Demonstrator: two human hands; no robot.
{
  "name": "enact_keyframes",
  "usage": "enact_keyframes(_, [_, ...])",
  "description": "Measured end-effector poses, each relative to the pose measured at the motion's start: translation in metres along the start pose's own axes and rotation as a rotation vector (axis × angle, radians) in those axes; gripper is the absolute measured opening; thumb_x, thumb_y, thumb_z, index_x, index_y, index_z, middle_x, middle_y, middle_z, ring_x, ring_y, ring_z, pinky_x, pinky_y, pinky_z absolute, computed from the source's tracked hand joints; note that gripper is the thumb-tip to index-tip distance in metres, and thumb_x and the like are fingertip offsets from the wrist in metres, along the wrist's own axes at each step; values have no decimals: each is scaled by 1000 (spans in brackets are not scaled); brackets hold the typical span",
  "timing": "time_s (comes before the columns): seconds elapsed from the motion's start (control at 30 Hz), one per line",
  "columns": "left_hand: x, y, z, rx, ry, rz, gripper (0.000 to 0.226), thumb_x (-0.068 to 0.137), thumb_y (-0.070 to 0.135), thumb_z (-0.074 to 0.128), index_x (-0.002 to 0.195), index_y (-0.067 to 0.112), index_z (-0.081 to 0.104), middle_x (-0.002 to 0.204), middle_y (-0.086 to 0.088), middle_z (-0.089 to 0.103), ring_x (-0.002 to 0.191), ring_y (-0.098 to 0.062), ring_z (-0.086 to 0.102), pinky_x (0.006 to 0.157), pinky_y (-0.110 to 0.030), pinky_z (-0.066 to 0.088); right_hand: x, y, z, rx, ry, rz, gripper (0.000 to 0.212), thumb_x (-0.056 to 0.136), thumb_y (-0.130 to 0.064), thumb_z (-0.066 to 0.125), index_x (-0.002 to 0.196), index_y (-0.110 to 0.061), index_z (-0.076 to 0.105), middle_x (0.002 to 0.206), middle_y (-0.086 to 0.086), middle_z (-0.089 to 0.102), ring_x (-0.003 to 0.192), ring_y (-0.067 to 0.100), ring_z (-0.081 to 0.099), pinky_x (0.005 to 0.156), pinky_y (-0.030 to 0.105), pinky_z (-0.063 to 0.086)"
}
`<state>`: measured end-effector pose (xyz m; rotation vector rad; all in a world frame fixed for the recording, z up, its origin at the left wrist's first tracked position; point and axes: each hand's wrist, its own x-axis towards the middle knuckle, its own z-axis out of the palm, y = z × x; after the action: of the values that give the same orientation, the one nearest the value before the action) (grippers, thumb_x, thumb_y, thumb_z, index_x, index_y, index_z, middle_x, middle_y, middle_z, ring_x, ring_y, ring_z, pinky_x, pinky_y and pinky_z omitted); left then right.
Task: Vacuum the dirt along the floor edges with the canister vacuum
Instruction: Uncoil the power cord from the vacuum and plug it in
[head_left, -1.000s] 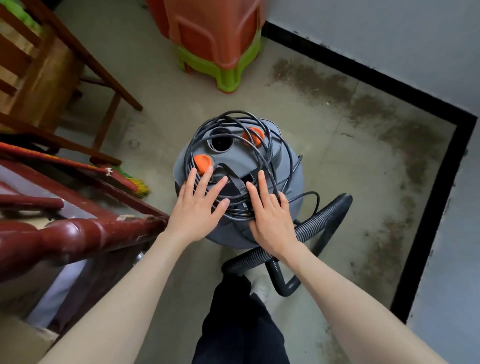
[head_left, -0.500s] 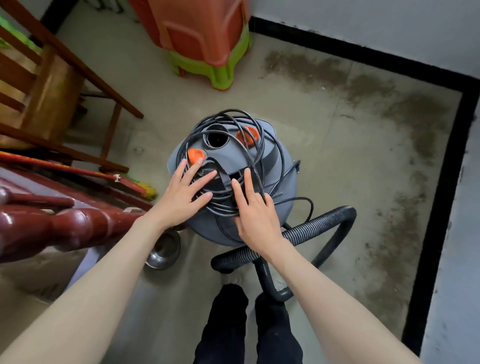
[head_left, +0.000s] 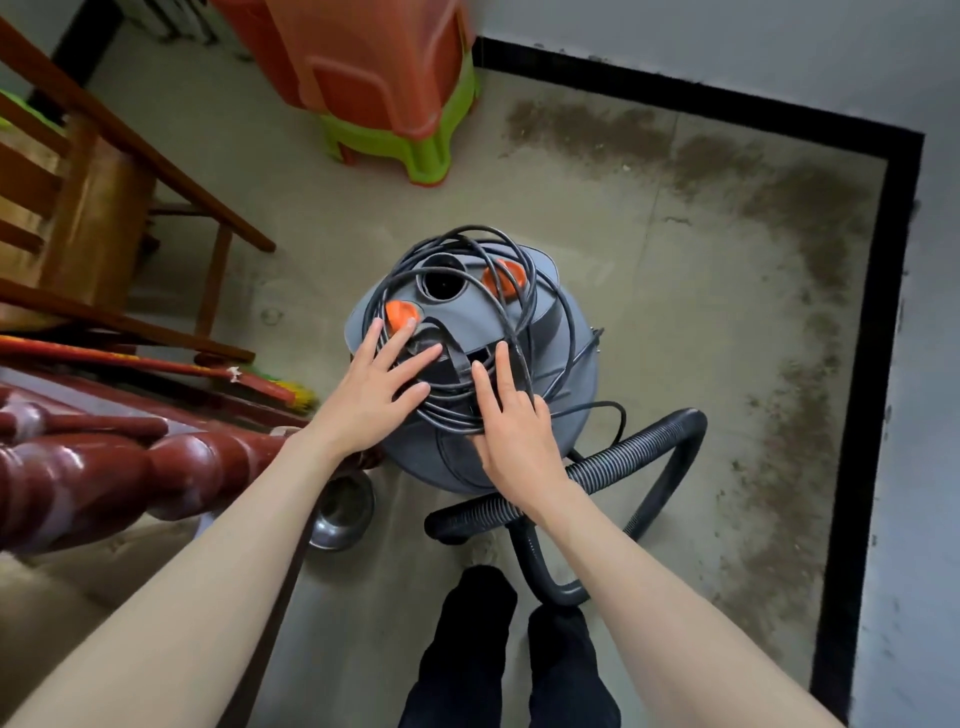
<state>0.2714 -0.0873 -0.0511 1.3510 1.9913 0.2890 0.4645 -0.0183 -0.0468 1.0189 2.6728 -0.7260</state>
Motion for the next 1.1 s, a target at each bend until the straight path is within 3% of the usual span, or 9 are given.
enact_keyframes(0.23, [-22, 15, 14, -9, 188, -38, 48, 99, 28, 47, 146, 22, 37, 160, 4, 1, 148, -19, -10, 120, -42, 7, -10, 2, -6, 4, -4, -66, 73, 101, -25, 50, 158, -13, 7, 163, 20, -12, 130, 28, 41, 115, 42, 26])
enact_keyframes(0.37, [-48, 28, 28, -189, 357, -125, 54, 98, 17, 52, 149, 18, 32, 161, -1, 10, 148, -14, 3, 115, -26, 9, -23, 4, -15, 111, 135, -84, 52, 95, -7, 58, 144, -1, 44, 156, 23, 30, 132, 35, 46, 111, 47, 36])
enact_keyframes(0.43, [-60, 32, 36, -284, 425, -217, 55, 96, 17, 54, 147, 16, 34, 157, -4, 21, 145, -15, 16, 113, -25, 15, -28, 10, -16, 243, 318, 35, 34, 92, -1, 60, 126, 6, 60, 137, 24, 54, 123, 37, 54, 105, 45, 42])
enact_keyframes(0.53, [-62, 38, 43, -534, 431, -396, 55, 95, 23, 56, 145, 15, 34, 148, -4, 36, 133, -16, 37, 111, -31, 30, -22, 25, -26, 544, 475, 385, 22, 97, -7, 55, 115, 5, 59, 115, 16, 56, 109, 32, 54, 98, 36, 40])
enact_keyframes(0.63, [-46, 49, 36, -941, 432, -658, 58, 94, 34, 58, 143, 14, 36, 133, -5, 53, 109, -14, 55, 99, -34, 45, 3, 44, -36, 875, 297, 793, 46, 102, -31, 47, 137, -2, 45, 113, 2, 50, 121, 26, 51, 101, 32, 37])
enact_keyframes(0.73, [-28, 54, 27, -1122, 417, -745, 57, 90, 41, 61, 135, 10, 43, 116, -5, 61, 102, -18, 62, 89, -36, 54, 24, 59, -36, 1096, 176, 898, 61, 101, -40, 47, 145, 2, 39, 119, 2, 60, 125, 26, 54, 108, 36, 38])
enact_keyframes(0.83, [-8, 58, 18, -1293, 378, -813, 47, 88, 31, 68, 124, 6, 52, 114, -8, 65, 103, -21, 65, 75, -33, 57, 34, 57, -40, 1250, 102, 861, 62, 96, -47, 55, 132, 3, 49, 108, 6, 67, 116, 27, 59, 91, 33, 36])
enact_keyframes(1.0, [12, 64, 10, -1315, 432, -972, 33, 87, 4, 65, 118, -2, 55, 112, -15, 65, 97, -27, 66, 61, -33, 54, 42, 47, -39, 1127, 119, 874, 50, 79, -58, 73, 78, -18, 42, 75, -3, 48, 83, 23, 46, 103, 44, 35])
enact_keyframes(1.1, [10, 68, 5, -1260, 428, -946, 13, 87, -1, 59, 97, 5, 53, 102, -14, 63, 90, -26, 64, 59, -31, 54, 43, 39, -47, 953, 152, 859, 51, 81, -52, 73, 60, -21, 39, 57, -7, 51, 69, 23, 47, 95, 45, 28])
